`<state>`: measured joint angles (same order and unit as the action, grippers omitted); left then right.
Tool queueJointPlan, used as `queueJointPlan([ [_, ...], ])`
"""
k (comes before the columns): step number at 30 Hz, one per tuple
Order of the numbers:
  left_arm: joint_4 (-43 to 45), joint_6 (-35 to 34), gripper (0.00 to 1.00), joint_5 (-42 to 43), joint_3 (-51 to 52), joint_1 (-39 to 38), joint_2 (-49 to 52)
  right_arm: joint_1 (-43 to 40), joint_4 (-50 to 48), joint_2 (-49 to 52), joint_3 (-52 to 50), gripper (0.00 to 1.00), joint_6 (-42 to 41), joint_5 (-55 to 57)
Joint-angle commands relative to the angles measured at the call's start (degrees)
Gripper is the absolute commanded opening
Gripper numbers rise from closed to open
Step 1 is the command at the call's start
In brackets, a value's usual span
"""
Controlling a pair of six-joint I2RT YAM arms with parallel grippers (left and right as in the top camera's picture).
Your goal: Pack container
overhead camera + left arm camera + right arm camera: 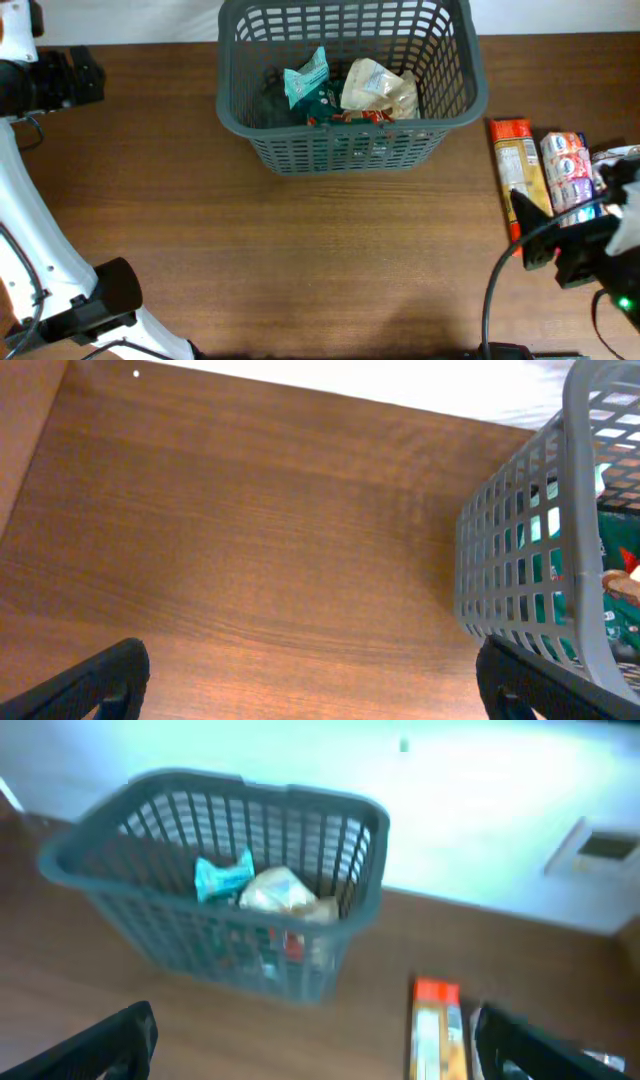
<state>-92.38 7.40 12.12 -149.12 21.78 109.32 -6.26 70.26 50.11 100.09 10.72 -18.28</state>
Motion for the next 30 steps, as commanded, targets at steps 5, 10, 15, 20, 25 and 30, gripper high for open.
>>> queueJointPlan([
  [5,-0.07,-0.50,0.99,0.98,0.28,0.31,-1.66,0.22,4.81,9.64,3.69,0.99,-7.21,15.45],
  [10,-0.07,-0.50,0.99,0.98,0.28,0.31,-1.66,-4.98,7.87,27.69,3.72,0.99,-7.19,21.79],
  [15,-0.07,-0.50,0.99,0.98,0.28,0.31,-1.66,-12.35,7.06,44.00,3.74,0.99,-6.69,21.79],
  [20,-0.07,-0.50,0.99,0.98,0.28,0.31,-1.66,-16.85,2.67,55.67,3.74,0.99,-4.20,20.02],
  [25,-0.07,-0.50,0.99,0.98,0.28,0.31,-1.66,-16.61,-2.56,64.15,3.72,0.99,0.94,19.82],
  [30,-0.07,-0.50,0.99,0.98,0.28,0.31,-1.66,-14.40,-6.21,70.93,3.69,0.99,5.38,16.76],
])
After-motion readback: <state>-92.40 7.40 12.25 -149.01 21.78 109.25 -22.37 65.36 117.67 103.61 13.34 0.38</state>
